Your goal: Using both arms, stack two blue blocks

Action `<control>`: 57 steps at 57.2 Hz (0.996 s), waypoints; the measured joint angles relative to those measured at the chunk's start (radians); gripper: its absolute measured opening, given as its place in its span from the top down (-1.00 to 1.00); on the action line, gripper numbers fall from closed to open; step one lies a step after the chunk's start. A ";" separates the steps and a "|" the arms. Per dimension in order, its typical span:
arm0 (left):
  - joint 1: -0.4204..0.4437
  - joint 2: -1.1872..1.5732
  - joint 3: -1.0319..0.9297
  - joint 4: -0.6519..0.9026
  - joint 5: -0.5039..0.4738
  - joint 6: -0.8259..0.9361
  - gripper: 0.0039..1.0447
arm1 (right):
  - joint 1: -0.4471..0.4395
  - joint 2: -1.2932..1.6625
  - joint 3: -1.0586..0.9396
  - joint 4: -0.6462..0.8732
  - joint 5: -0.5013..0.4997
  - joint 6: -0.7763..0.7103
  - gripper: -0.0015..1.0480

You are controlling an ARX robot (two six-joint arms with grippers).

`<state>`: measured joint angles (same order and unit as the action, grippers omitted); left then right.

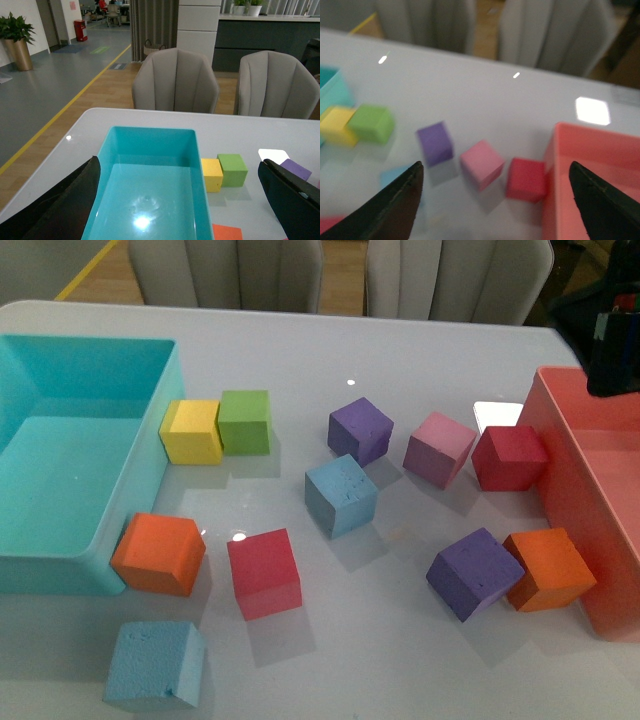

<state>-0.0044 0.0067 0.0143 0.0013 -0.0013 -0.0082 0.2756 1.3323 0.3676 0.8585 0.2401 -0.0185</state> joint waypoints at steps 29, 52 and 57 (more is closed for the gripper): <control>0.000 0.000 0.000 0.000 0.001 0.000 -0.84 | -0.158 -0.372 -0.263 -0.016 -0.126 0.009 0.96; 0.000 0.000 0.000 0.000 0.001 0.000 -0.84 | -0.272 -0.618 -0.343 -0.170 -0.238 0.011 0.96; 0.000 0.000 0.000 0.000 0.001 0.000 -0.84 | -0.272 -0.682 -0.344 -0.228 -0.238 0.011 0.96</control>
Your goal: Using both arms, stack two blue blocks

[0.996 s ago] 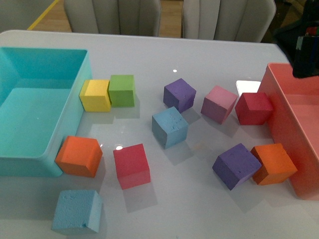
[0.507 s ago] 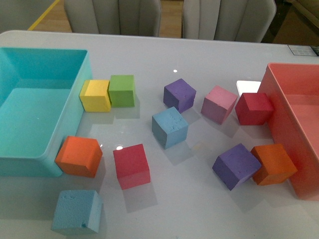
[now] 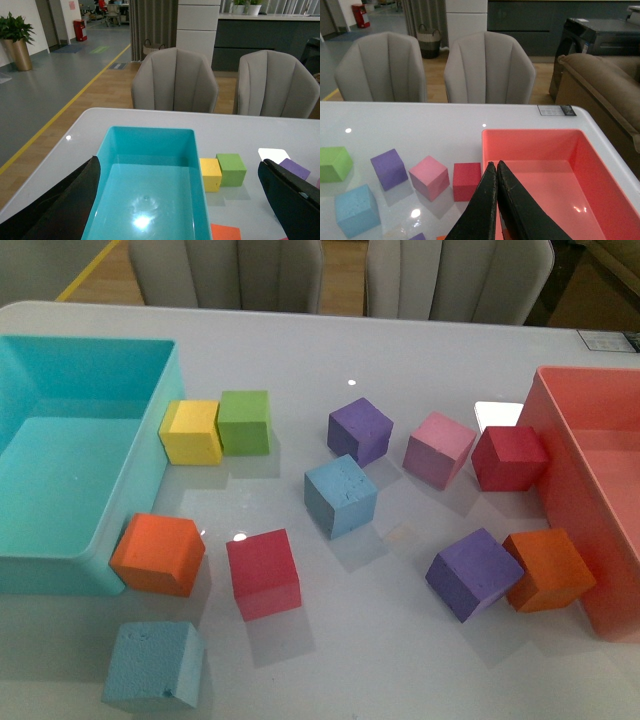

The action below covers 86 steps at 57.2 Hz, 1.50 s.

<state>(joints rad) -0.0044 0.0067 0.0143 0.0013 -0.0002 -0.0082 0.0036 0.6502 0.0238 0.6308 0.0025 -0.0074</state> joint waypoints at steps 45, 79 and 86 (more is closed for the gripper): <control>0.000 0.000 0.000 0.000 0.000 0.000 -0.84 | 0.000 -0.438 -0.001 -0.417 0.000 0.000 0.96; 0.000 0.000 0.000 0.000 0.000 0.000 -0.84 | 0.000 -0.644 0.000 -0.629 -0.002 0.000 0.96; 0.000 0.000 0.000 0.000 0.000 0.000 -0.84 | 0.000 -0.645 0.000 -0.629 -0.002 0.000 0.72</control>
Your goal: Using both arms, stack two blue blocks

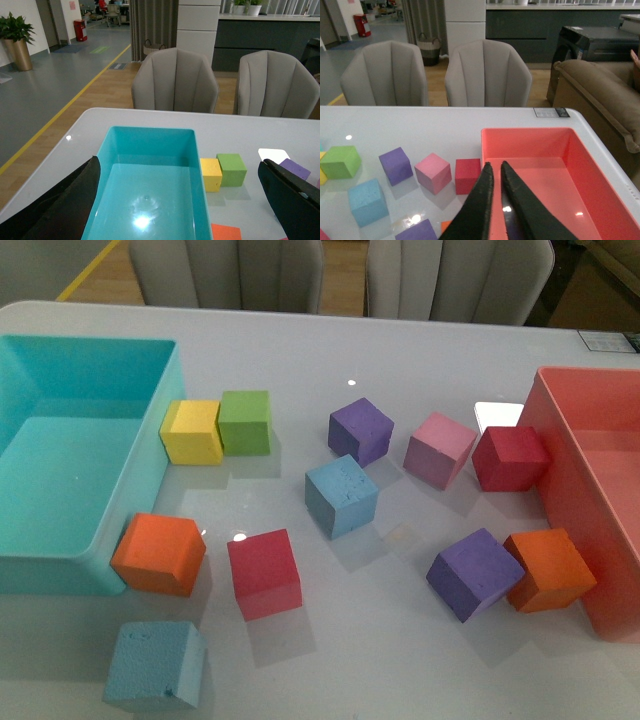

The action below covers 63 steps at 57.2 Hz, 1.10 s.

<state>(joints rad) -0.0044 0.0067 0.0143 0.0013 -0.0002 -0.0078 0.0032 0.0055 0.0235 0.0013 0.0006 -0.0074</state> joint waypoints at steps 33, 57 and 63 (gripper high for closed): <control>-0.392 0.871 0.106 -0.034 0.040 -0.341 -0.84 | 0.000 -0.001 0.000 0.000 0.000 0.001 -0.83; -0.497 1.728 0.137 0.587 -0.009 -0.397 -0.84 | 0.000 -0.001 0.000 0.000 -0.001 0.001 -0.83; -0.494 1.793 0.166 0.609 -0.013 -0.393 -0.84 | 0.000 -0.001 0.000 0.000 -0.001 0.001 -0.83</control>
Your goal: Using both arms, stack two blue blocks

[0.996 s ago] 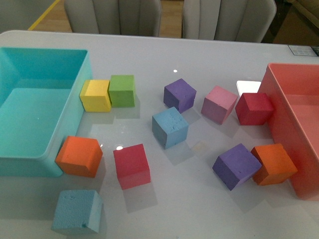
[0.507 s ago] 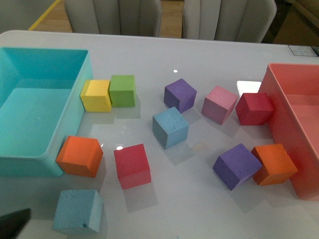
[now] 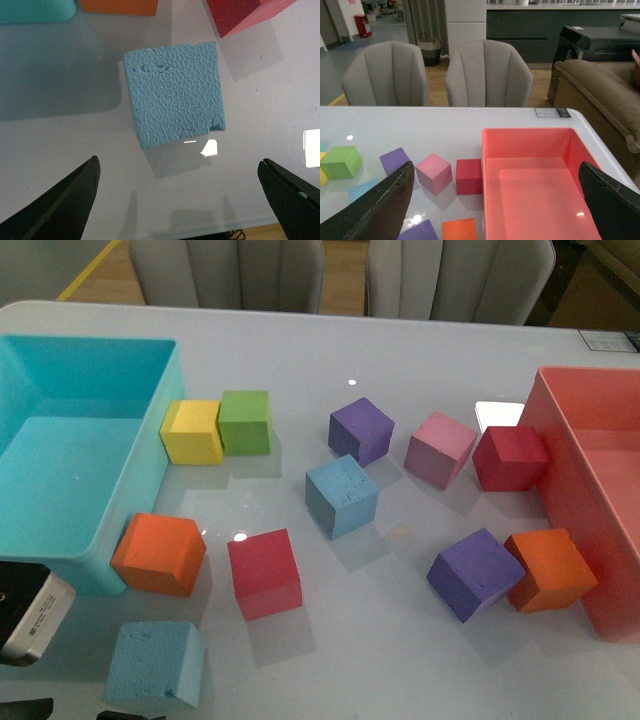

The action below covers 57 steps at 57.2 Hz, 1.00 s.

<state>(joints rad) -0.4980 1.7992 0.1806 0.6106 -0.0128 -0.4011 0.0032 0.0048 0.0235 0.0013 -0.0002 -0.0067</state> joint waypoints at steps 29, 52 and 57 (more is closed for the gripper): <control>0.002 0.104 0.098 -0.019 -0.048 0.062 -0.84 | 0.000 0.000 0.000 0.000 0.000 0.000 -0.83; -0.020 0.163 0.196 -0.073 -0.064 0.071 -0.84 | 0.000 0.000 0.000 0.000 0.000 0.000 -0.83; -0.021 0.187 0.218 -0.080 -0.067 0.072 -0.84 | 0.000 0.000 0.000 0.000 0.000 0.000 -0.83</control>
<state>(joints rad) -0.5190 1.9858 0.3985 0.5304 -0.0799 -0.3286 0.0032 0.0048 0.0235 0.0013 0.0002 -0.0067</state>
